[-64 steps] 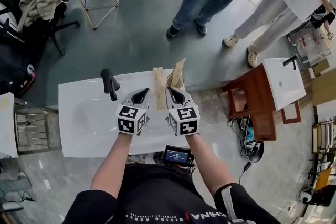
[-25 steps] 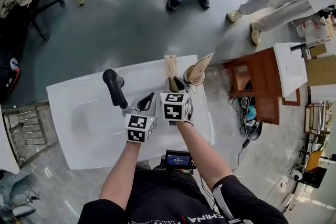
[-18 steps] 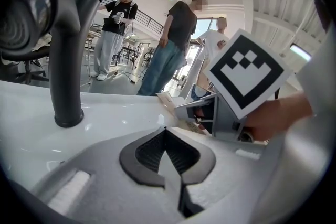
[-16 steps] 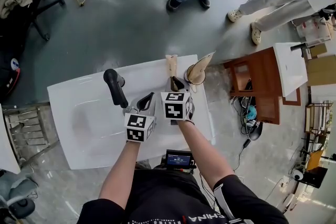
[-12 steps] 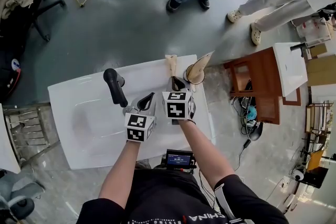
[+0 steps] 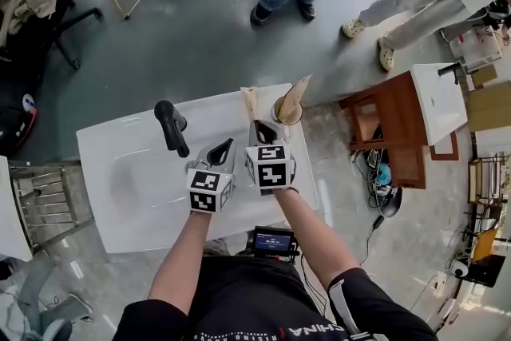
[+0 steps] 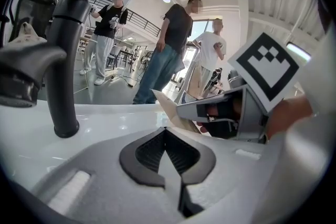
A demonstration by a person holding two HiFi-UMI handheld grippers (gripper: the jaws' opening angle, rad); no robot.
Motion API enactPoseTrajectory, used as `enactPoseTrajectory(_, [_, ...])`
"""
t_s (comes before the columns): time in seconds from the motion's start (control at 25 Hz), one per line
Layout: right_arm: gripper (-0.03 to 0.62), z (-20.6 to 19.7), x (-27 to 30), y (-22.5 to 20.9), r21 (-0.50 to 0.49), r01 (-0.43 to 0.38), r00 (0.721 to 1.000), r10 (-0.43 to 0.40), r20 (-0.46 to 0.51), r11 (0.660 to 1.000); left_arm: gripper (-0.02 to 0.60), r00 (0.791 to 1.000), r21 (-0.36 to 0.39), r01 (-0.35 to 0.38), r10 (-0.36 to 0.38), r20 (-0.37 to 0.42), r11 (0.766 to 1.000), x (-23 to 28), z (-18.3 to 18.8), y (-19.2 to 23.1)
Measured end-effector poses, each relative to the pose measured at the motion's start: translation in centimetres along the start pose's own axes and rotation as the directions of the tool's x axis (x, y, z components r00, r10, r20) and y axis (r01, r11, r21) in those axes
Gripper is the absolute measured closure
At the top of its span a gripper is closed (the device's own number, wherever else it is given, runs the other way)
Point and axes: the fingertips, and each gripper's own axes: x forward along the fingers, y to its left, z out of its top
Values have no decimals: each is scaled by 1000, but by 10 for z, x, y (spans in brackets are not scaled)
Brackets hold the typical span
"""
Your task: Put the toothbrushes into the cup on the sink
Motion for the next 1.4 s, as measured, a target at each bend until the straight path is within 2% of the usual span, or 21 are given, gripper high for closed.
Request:
enactPoseTrajectory(0.36, [580, 26, -64, -2, -28, -85, 981, 89, 171, 996, 578, 998, 49, 21, -23, 52, 999, -7, 35, -23])
enactPoseTrajectory(0.6, [580, 45, -110, -29, -32, -85, 957, 90, 277, 996, 578, 995, 87, 47, -54, 85, 995, -5, 63, -54])
enactPoseTrajectory(0.8, [580, 52, -133, -52, -20, -92, 932, 94, 350, 996, 578, 993, 97, 66, -75, 94, 993, 1, 70, -77])
enactPoseTrajectory(0.92, [580, 59, -140, -64, -1, -113, 906, 103, 412, 994, 578, 992, 104, 68, -79, 101, 992, 5, 77, -85])
enactPoseTrajectory(1.28, [580, 97, -149, -97, 24, -171, 782, 121, 611, 985, 578, 988, 123, 49, -67, 139, 991, 13, 107, -95])
enactPoseTrajectory(1.4, [580, 108, -143, -106, 23, -170, 754, 115, 647, 985, 578, 988, 119, 39, -55, 141, 992, 16, 110, -94])
